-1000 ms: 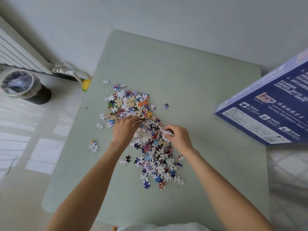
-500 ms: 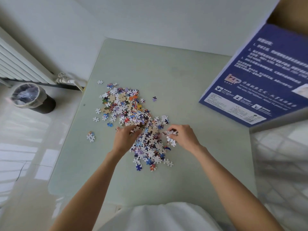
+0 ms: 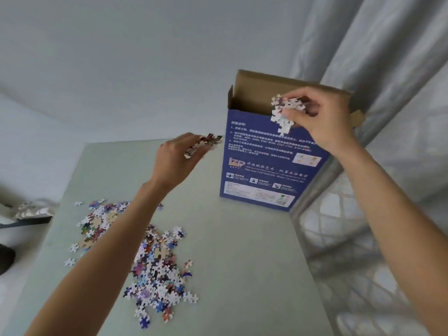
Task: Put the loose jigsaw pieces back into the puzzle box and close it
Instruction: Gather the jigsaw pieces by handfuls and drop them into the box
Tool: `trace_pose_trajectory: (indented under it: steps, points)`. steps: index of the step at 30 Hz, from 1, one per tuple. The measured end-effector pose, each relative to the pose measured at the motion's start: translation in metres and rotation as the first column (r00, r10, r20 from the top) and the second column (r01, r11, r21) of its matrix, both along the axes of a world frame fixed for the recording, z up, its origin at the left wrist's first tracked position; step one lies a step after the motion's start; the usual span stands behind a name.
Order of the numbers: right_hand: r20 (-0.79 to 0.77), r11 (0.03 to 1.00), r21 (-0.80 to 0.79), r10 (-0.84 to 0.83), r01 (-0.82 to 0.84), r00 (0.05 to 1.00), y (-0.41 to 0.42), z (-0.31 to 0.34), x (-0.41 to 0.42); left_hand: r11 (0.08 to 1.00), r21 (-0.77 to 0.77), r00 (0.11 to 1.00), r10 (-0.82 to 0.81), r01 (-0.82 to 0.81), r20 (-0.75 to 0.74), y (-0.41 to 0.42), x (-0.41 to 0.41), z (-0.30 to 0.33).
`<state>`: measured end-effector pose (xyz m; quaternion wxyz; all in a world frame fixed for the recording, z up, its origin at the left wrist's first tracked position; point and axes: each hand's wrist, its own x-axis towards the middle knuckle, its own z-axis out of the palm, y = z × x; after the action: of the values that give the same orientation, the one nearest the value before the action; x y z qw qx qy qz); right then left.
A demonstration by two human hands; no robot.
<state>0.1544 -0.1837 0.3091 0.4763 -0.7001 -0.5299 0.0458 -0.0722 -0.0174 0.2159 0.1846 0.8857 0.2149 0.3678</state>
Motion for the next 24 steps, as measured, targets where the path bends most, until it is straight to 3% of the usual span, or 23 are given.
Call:
trace_pose_trajectory:
  steps: [3, 8, 17, 20, 24]
  points:
    - [0.081, 0.990, 0.094, -0.113, 0.106, 0.990, 0.011, 0.008, 0.040, 0.994, 0.102, 0.998, -0.033, 0.027, 0.056, 0.005, 0.048, 0.035]
    - [0.455, 0.992, 0.080, -0.125, 0.099, 0.882, 0.022, -0.012, 0.078, 0.977, 0.206, 0.998, -0.057, 0.052, 0.023, 0.009, 0.131, 0.070]
    - [0.419, 0.992, 0.041, -0.122, 0.116, 0.900, 0.012, -0.038, 0.101, 0.946, 0.267, 0.929, -0.079, 0.185, -0.362, 0.013, 0.184, 0.064]
    - [0.376, 0.994, -0.002, -0.098, 0.107, 0.921, 0.014, -0.040, 0.101, 0.970, 0.171, 0.904, -0.089, 0.174, -0.418, 0.020, 0.180, 0.067]
    - [0.366, 0.994, -0.081, -0.042, 0.077, 0.930, 0.020, -0.035, 0.103, 0.982, 0.054, 0.917, -0.149, 0.181, -0.369, 0.024, 0.176, 0.068]
